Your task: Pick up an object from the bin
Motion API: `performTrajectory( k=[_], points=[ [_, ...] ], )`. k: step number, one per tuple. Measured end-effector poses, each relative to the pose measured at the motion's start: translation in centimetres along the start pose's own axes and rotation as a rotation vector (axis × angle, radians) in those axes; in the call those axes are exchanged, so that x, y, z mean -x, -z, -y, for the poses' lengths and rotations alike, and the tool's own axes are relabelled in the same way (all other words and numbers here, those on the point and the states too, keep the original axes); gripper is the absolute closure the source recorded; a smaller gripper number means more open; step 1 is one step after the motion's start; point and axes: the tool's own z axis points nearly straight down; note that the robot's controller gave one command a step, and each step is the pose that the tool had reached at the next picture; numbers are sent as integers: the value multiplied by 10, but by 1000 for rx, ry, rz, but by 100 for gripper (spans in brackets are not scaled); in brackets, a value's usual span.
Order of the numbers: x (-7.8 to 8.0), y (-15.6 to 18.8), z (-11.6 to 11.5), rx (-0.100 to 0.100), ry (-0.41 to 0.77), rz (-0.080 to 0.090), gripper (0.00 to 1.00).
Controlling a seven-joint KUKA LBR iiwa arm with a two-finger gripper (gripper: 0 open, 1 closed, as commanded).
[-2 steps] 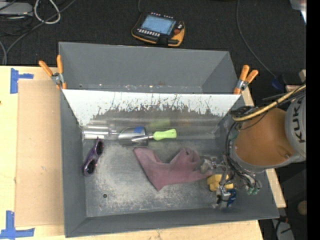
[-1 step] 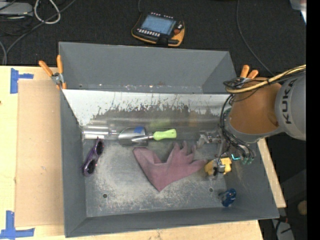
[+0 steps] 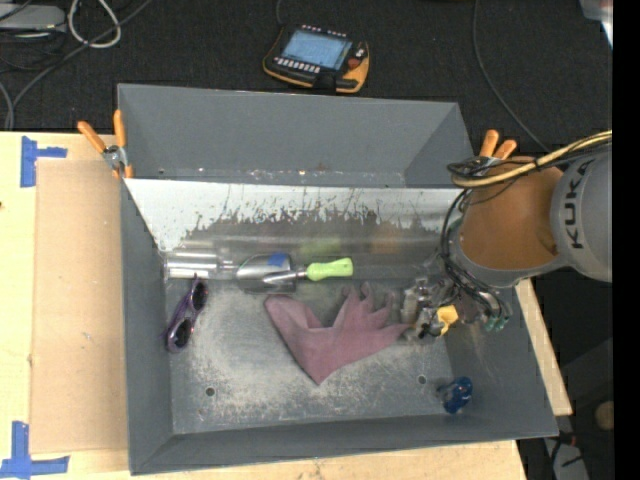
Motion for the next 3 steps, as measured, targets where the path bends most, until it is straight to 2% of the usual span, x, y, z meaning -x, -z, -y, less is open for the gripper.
performTrajectory(
  k=[1, 2, 3],
  points=[
    [0, 0, 0, 0, -1, 0, 100],
    [2, 14, -2, 2, -4, -6, 100],
    [30, -10, 34, 18, 131, 1, 100]
  ],
)
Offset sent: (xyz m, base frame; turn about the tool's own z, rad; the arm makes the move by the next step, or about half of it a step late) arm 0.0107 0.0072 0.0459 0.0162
